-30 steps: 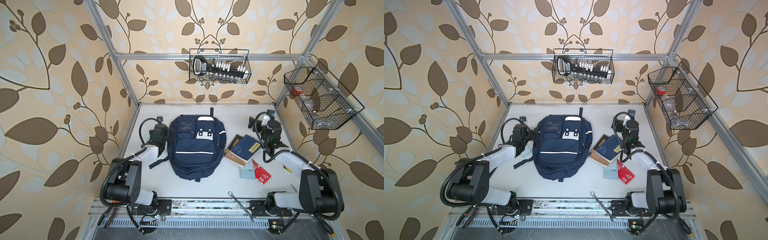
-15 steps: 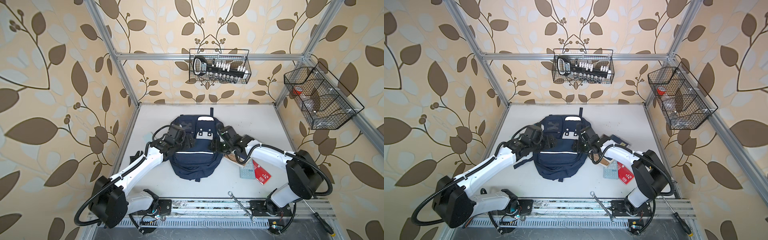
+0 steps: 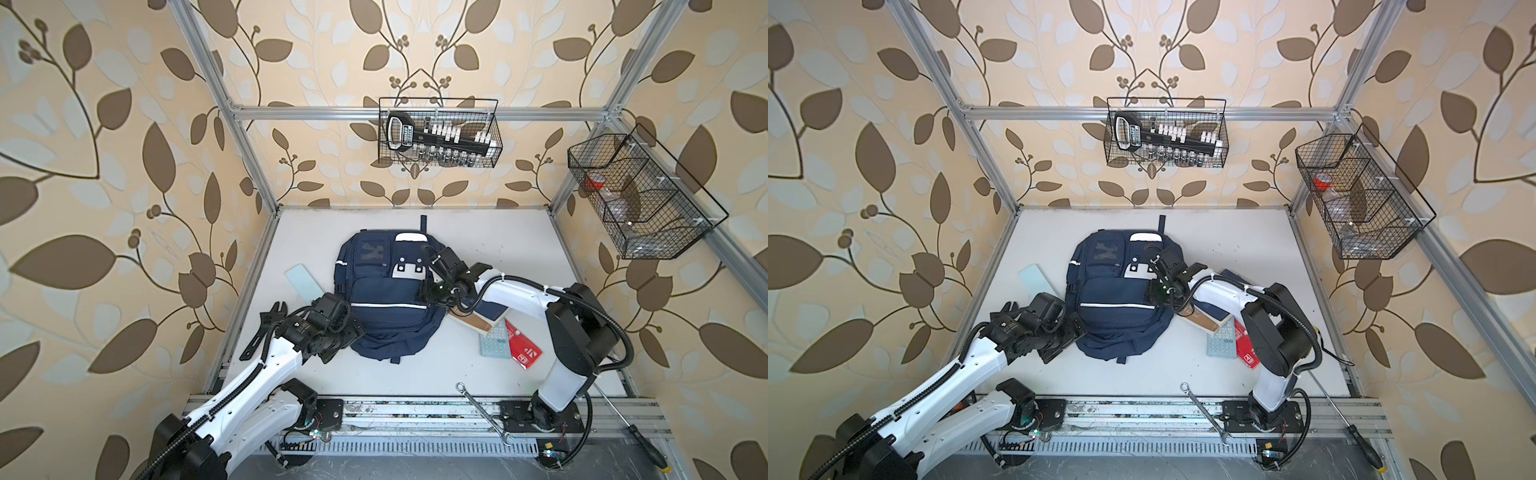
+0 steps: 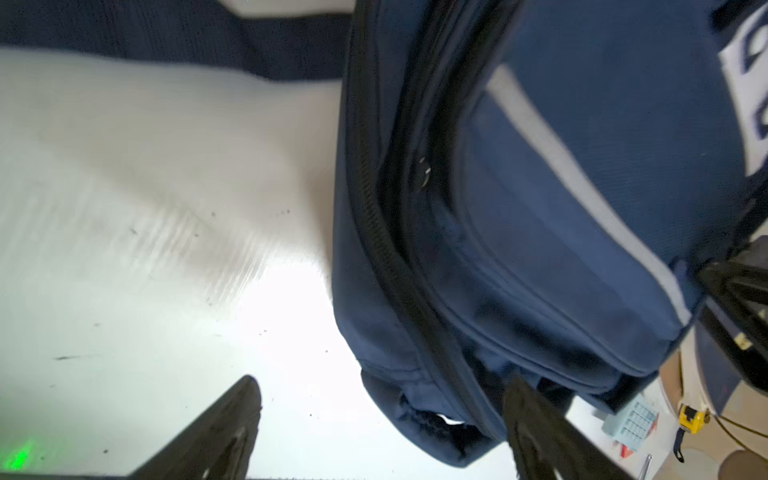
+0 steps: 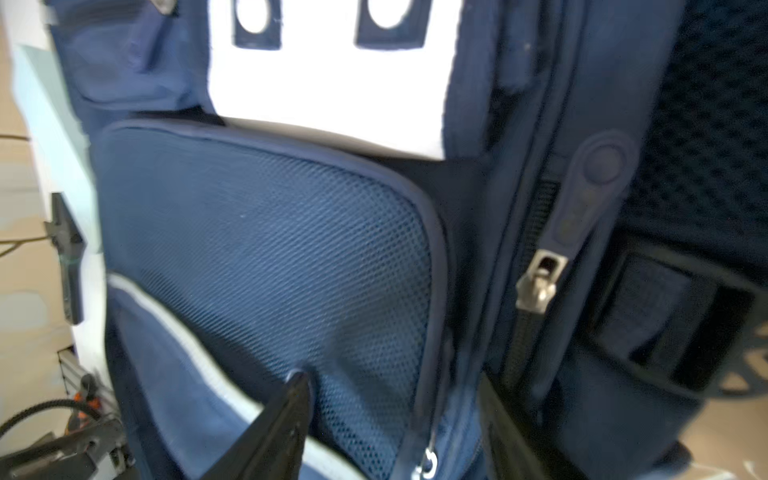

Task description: Pack the student bag

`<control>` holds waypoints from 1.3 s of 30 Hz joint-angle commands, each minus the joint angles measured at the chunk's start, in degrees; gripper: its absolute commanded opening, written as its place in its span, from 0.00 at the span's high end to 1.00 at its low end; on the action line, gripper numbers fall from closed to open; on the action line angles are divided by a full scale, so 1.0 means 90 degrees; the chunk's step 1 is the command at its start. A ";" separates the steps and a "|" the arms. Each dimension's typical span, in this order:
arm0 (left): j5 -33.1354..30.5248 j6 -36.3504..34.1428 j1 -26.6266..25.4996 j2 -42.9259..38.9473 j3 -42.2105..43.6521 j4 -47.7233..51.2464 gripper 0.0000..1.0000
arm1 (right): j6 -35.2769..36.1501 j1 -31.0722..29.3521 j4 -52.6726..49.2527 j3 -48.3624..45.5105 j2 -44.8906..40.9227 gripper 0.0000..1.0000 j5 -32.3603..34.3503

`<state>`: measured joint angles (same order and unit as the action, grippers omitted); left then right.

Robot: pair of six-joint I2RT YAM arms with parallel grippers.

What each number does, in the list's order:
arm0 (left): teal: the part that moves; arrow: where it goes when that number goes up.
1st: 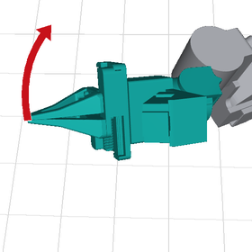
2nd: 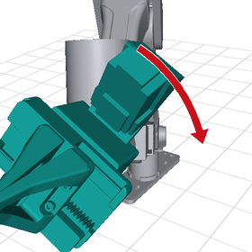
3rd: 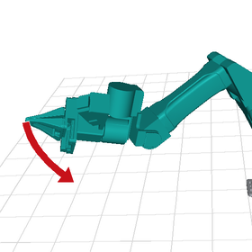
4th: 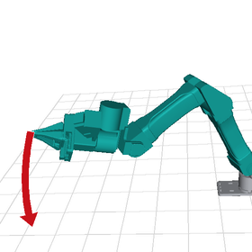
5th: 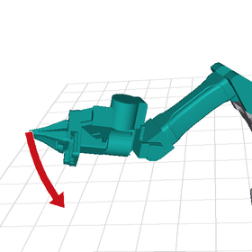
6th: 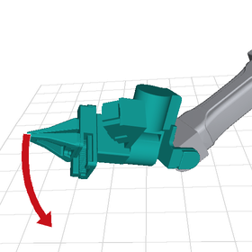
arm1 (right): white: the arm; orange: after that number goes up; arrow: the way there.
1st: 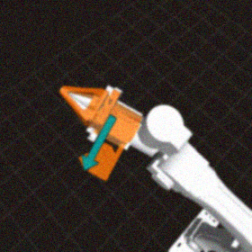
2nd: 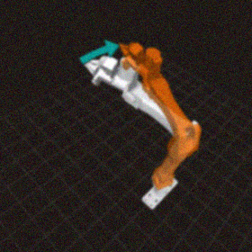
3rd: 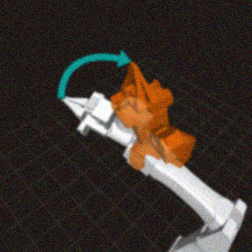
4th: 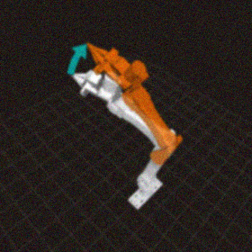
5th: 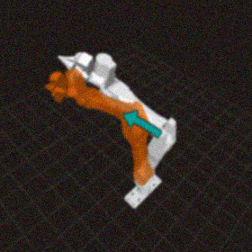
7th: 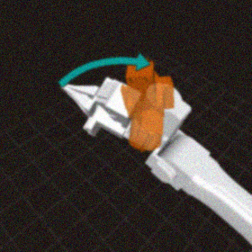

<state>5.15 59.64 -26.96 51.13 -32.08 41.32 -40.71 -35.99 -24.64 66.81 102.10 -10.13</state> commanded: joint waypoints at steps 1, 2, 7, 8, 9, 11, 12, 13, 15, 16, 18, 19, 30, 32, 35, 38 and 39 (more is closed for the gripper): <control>0.0441 0.0430 0.0010 0.0358 0.0093 -0.0908 0.10 | 0.0073 -0.0026 -0.0116 0.0351 0.0317 0.60 -0.0344; 0.0462 0.0427 0.0007 0.0625 0.0038 -0.1121 0.15 | 0.0071 -0.0002 -0.0109 0.0395 0.0347 0.71 -0.0354; 0.0067 0.0104 0.0017 0.1607 -0.0875 -0.1148 0.58 | 0.0009 0.0254 -0.0123 0.0527 0.0020 1.00 -0.0261; -0.0087 -0.0024 0.0017 0.1714 -0.1124 -0.1147 0.64 | 0.0020 0.0317 -0.0131 0.0580 -0.0068 1.00 -0.0257; -0.0261 -0.0169 0.0017 0.1809 -0.1359 -0.1123 0.67 | 0.0031 0.0364 -0.0133 0.0620 -0.0133 1.00 -0.0237; -0.0637 -0.0461 0.0027 0.2113 -0.1935 -0.1040 0.76 | 0.0093 0.0485 -0.0156 0.0765 -0.0171 1.00 -0.0250; -0.0790 -0.0615 0.0045 0.2278 -0.2211 -0.0986 0.81 | 0.0108 0.0544 -0.0179 0.0837 -0.0148 1.00 -0.0276; -0.0926 -0.0762 0.0079 0.2492 -0.2531 -0.0925 0.87 | 0.0135 0.0612 -0.0215 0.0931 -0.0098 1.00 -0.0307; -0.1056 -0.0985 0.0206 0.2822 -0.3012 -0.0914 0.98 | 0.0158 0.0720 -0.0264 0.1089 0.0014 1.00 -0.0344; -0.1124 -0.1084 0.0273 0.3019 -0.3213 -0.0959 1.00 | 0.0166 0.0780 -0.0271 0.1195 0.0084 1.00 -0.0390; -0.1245 -0.1216 0.0412 0.3365 -0.3484 -0.1086 1.00 | 0.0204 0.0868 -0.0300 0.1378 0.0248 1.00 -0.0470; -0.1157 -0.1301 0.0518 0.3610 -0.3695 -0.1018 1.00 | 0.0251 0.0904 -0.0362 0.1515 0.0339 0.95 -0.0502; -0.0531 -0.0566 -0.0783 0.3226 -0.3127 -0.0549 0.44 | 0.0576 0.1002 -0.0613 0.1602 0.0543 0.44 -0.0492; -0.0449 -0.0182 -0.0894 0.2746 -0.2597 -0.0491 0.25 | 0.0643 0.1004 -0.0619 0.1571 0.0634 0.45 -0.0440; -0.0450 0.0155 -0.0989 0.1981 -0.2054 -0.0261 0.12 | 0.0833 0.1009 -0.0631 0.1612 0.0793 0.45 -0.0495; -0.0343 0.0296 -0.0989 0.1605 -0.1688 -0.0281 0.08 | 0.0949 0.0958 -0.0814 0.1727 0.1038 0.47 -0.0499; -0.0312 0.0298 -0.0989 0.1633 -0.1661 -0.0325 0.08 | 0.0952 0.0942 -0.0826 0.1728 0.1088 0.48 -0.0497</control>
<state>1.52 59.16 -35.81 67.05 -47.86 37.93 -34.00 -27.24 -29.50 81.12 109.65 -13.98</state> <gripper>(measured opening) 0.921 0.528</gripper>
